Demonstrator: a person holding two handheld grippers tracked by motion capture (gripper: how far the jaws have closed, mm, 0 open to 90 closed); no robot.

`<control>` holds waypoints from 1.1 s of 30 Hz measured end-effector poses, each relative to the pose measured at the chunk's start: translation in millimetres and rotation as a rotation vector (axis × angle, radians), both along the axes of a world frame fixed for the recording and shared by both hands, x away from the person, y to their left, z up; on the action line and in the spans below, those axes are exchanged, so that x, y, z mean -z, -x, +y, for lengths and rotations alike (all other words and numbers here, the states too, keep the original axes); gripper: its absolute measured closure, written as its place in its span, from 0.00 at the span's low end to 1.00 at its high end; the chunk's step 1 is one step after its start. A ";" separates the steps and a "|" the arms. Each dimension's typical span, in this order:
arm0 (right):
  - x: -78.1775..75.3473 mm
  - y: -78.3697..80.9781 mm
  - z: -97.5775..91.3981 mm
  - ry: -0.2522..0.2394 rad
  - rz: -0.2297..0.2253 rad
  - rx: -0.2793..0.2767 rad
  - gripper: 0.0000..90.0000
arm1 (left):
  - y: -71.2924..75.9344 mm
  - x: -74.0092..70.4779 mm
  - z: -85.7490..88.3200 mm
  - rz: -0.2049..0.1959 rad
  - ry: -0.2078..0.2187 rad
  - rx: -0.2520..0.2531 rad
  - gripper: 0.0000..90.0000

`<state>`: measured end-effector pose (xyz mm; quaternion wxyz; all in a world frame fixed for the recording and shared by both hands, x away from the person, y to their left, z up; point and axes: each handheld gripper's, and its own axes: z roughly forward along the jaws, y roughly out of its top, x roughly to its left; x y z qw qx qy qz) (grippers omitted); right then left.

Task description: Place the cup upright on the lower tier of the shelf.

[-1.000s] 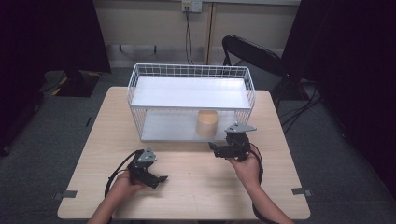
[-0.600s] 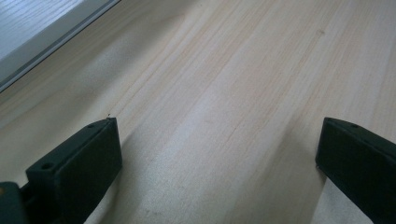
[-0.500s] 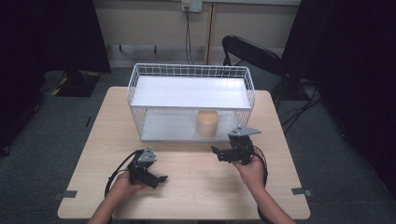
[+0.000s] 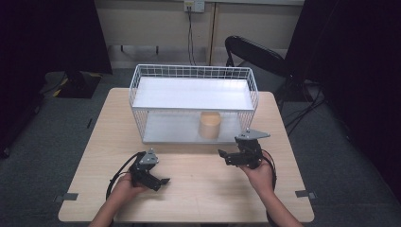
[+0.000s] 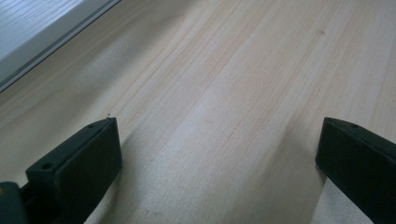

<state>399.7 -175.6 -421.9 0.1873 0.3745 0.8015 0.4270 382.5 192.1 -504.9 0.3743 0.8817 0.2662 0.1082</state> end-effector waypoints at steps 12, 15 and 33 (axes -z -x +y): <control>3.6 8.8 -14.6 -0.004 0.002 -0.009 0.16 | 0.0 0.0 0.0 0.000 0.000 0.000 0.00; 4.8 10.5 -20.2 0.000 0.002 -0.006 0.16 | 0.0 0.0 0.0 0.000 0.000 0.000 0.00; 16.4 25.2 -57.7 -0.033 0.012 0.010 0.16 | 0.0 0.0 0.0 0.000 0.000 0.000 0.00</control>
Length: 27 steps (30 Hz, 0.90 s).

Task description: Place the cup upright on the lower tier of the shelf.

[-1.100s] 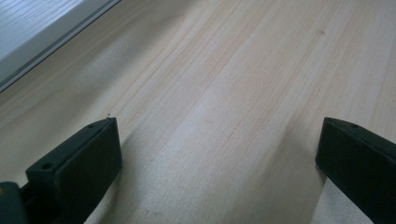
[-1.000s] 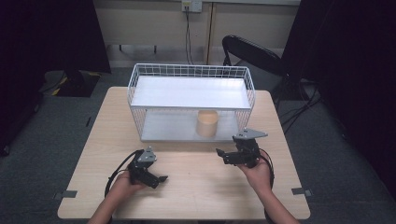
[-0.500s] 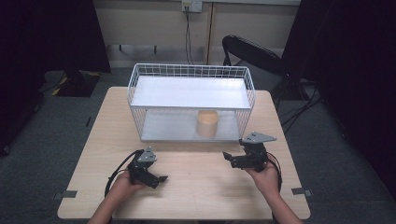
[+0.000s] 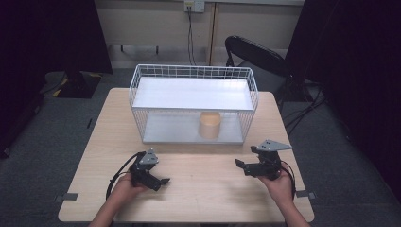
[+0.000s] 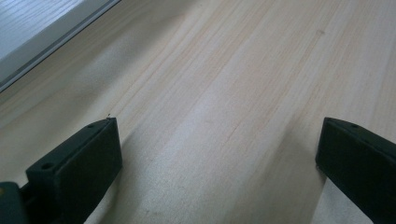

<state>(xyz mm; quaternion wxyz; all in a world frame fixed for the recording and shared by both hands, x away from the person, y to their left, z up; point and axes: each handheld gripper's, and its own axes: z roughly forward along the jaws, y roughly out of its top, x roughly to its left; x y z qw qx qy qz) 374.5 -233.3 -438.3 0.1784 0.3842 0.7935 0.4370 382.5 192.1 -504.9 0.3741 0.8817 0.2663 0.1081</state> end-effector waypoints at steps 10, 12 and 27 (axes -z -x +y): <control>7.4 7.7 -18.5 0.006 0.003 0.011 0.16 | 0.0 0.0 0.0 0.000 0.000 0.000 0.00; 9.1 9.3 -21.0 0.008 0.004 0.008 0.16 | 0.0 0.0 0.0 0.000 0.000 0.000 0.00; 27.0 17.9 -39.1 0.049 0.017 0.019 0.16 | 0.0 0.0 0.0 0.000 0.000 0.000 0.00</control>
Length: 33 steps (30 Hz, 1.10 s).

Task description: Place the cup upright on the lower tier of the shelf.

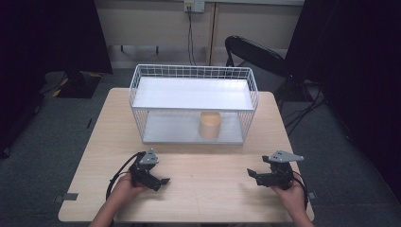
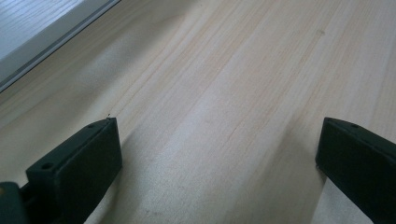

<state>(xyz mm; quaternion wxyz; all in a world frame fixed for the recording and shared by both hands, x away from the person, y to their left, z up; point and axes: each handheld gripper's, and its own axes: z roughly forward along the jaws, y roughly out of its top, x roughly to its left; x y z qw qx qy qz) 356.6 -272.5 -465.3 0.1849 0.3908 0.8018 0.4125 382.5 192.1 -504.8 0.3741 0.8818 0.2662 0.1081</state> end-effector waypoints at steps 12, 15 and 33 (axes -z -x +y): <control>13.4 3.2 -8.2 0.039 0.005 -0.003 0.16 | 0.0 0.0 0.0 0.000 0.000 0.000 0.00; 16.4 3.9 -10.3 0.044 0.010 -0.002 0.16 | 0.0 0.0 0.0 0.000 0.000 0.000 0.00; 33.5 7.4 -7.0 0.140 0.021 -0.042 0.17 | 0.0 0.0 0.0 0.000 0.000 0.000 0.00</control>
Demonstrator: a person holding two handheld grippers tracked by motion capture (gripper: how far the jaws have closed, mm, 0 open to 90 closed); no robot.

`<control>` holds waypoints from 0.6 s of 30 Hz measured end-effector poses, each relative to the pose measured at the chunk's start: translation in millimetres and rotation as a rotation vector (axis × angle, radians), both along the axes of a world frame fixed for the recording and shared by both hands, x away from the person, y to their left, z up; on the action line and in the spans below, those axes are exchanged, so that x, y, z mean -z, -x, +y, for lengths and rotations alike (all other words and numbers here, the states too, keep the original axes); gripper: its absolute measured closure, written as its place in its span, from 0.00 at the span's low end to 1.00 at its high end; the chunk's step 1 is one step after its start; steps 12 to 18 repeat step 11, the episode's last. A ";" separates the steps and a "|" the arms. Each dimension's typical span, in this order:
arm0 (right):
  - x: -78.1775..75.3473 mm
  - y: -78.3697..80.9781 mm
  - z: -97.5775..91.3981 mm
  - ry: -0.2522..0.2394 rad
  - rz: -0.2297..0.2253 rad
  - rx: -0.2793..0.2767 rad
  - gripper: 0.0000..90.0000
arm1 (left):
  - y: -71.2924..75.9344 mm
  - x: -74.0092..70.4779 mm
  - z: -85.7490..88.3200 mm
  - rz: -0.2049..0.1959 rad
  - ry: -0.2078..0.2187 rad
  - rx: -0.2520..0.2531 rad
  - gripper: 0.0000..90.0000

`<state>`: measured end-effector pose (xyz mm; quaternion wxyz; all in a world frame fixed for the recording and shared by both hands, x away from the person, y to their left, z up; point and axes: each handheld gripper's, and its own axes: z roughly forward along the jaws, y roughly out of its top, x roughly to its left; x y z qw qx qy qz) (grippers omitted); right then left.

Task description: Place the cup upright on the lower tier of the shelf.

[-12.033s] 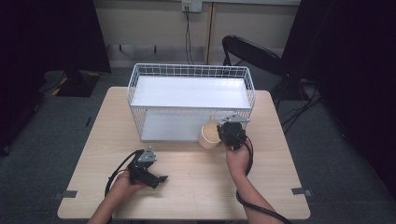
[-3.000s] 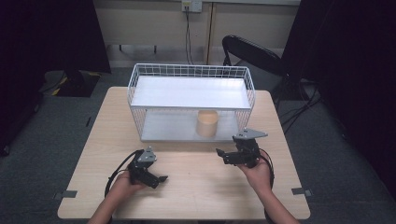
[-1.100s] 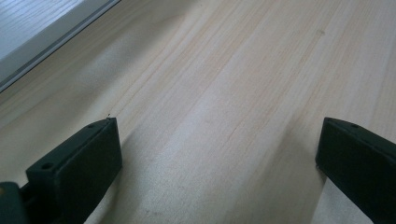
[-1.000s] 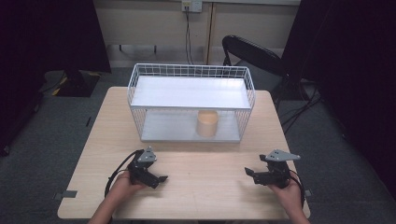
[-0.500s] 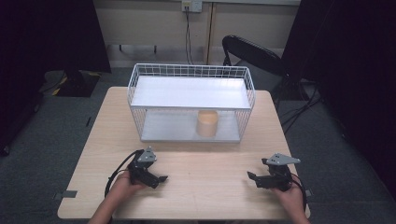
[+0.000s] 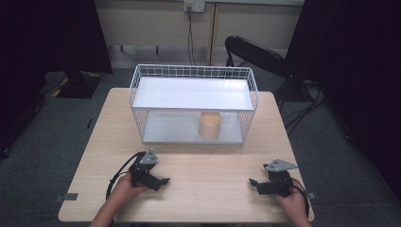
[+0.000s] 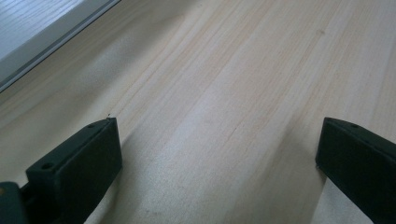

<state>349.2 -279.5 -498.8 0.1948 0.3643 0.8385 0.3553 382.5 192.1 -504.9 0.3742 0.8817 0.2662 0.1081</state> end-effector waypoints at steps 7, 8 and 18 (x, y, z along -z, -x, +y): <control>0.3 0.3 -1.8 0.009 0.001 -0.015 0.16 | 0.0 0.0 0.0 0.000 0.000 0.000 0.00; 0.0 0.2 -2.2 0.015 -0.001 -0.017 0.16 | 0.0 0.0 0.0 0.000 0.000 0.000 0.00; -0.5 -0.3 -2.8 0.017 0.007 -0.006 0.16 | 0.0 0.0 0.0 0.000 0.000 0.000 0.00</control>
